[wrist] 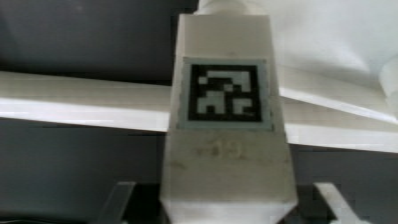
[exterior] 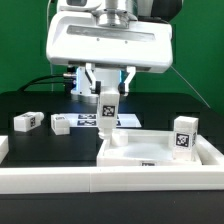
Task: Assemble square table
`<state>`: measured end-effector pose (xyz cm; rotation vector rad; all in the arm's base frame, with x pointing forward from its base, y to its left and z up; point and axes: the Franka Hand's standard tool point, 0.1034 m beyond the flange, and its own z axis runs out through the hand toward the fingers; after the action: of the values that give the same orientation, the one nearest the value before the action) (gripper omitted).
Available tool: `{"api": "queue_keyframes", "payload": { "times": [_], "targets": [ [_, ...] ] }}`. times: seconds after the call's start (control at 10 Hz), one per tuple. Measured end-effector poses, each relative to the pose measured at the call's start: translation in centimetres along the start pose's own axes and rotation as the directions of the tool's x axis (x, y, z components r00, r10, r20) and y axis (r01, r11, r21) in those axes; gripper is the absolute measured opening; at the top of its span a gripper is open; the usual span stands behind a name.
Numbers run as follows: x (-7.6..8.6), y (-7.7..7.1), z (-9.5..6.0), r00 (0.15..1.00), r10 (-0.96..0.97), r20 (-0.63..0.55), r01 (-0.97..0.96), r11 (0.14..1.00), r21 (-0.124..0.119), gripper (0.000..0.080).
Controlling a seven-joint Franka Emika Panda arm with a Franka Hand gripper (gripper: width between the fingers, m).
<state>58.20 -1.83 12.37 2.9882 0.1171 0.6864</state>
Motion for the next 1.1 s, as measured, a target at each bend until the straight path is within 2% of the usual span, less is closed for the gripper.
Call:
{"api": "queue_keyframes", "payload": {
  "times": [0.4, 0.5, 0.9, 1.1],
  "targets": [
    [-0.1, 0.2, 0.1, 1.0, 0.003, 0.002, -0.003, 1.0, -0.001, 0.029],
    [0.1, 0.5, 0.2, 0.999, 0.039, 0.034, -0.04, 0.999, 0.011, 0.029],
    [2.0, 0.7, 0.8, 0.998, 0.051, 0.039, -0.051, 0.998, 0.021, 0.029],
    [2.0, 0.7, 0.8, 0.998, 0.051, 0.034, -0.051, 0.998, 0.019, 0.029]
  ]
}}
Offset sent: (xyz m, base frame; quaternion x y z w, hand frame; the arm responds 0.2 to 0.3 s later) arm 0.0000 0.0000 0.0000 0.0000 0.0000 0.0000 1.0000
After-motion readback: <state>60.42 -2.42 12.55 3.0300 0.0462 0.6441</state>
